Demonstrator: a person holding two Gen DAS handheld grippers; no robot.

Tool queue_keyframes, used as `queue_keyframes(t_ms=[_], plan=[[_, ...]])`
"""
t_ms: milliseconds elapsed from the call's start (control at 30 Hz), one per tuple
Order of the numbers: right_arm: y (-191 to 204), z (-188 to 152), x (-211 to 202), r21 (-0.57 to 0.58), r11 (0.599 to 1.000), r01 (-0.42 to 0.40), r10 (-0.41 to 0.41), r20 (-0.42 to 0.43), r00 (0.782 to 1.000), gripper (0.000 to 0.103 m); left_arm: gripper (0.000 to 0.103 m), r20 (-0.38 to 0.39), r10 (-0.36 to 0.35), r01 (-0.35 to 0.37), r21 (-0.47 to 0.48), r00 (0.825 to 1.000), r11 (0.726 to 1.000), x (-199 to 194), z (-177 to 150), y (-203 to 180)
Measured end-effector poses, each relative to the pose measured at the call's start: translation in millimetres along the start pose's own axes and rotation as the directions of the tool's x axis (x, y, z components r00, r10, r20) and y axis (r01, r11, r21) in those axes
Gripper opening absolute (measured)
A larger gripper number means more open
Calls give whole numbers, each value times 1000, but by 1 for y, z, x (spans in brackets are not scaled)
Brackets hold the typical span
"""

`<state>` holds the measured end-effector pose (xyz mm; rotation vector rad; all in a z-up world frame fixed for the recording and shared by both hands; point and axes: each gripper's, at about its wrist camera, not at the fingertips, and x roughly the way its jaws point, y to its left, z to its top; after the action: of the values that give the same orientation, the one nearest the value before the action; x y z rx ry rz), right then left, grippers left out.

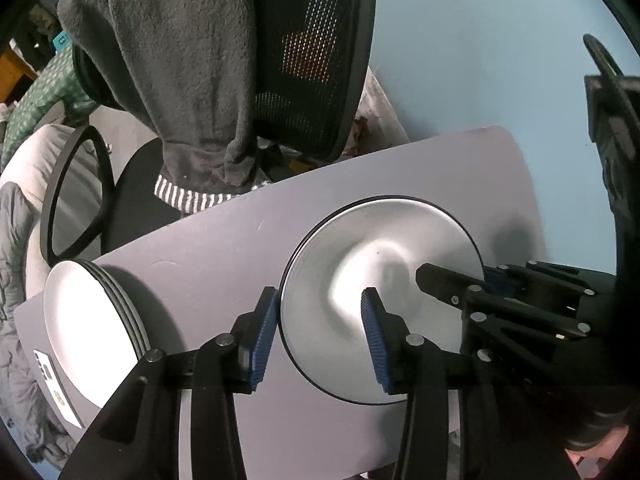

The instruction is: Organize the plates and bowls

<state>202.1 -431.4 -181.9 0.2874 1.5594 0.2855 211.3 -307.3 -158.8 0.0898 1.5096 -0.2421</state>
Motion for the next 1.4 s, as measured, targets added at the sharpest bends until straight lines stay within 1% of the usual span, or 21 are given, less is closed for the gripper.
queue_keyframes(t_ms=[300, 367, 467, 600, 700, 800, 833, 933, 1100, 1200, 1400], plan=[[2, -5, -9, 6, 1000, 18, -18, 35, 999, 19, 43, 24, -16, 16, 1, 1000, 1000, -10, -8, 1], [3, -7, -12, 7, 1000, 18, -18, 46, 999, 24, 43, 28, -21, 21, -6, 999, 1000, -12, -11, 3], [5, -9, -19, -4, 999, 52, -51, 79, 996, 33, 43, 29, -46, 46, -25, 999, 999, -15, -15, 7], [8, -11, -31, -14, 997, 72, -70, 109, 992, 35, 43, 38, -61, 63, -44, 997, 997, -21, -20, 12], [11, -13, -39, -27, 995, 94, -89, 135, 987, 44, 43, 49, -72, 75, -62, 996, 995, -25, -24, 18], [16, -17, -47, -44, 991, 123, -115, 157, 981, 44, 44, 57, -83, 88, -78, 995, 993, -29, -28, 23], [17, -18, -49, -50, 990, 130, -120, 163, 979, 45, 44, 60, -86, 90, -84, 995, 992, -30, -30, 25], [21, -22, -53, -72, 985, 158, -143, 178, 974, 51, 50, 68, -96, 102, -105, 993, 989, -31, -33, 33], [23, -23, -55, -93, 979, 179, -161, 180, 970, 53, 50, 68, -122, 130, -132, 990, 983, -28, -38, 42], [23, -23, -54, -94, 979, 180, -162, 174, 971, 56, 52, 65, -134, 142, -146, 989, 979, -24, -39, 47], [17, -17, -44, -99, 979, 177, -162, 144, 976, 57, 53, 45, -165, 170, -163, 985, 972, -10, -32, 49]])
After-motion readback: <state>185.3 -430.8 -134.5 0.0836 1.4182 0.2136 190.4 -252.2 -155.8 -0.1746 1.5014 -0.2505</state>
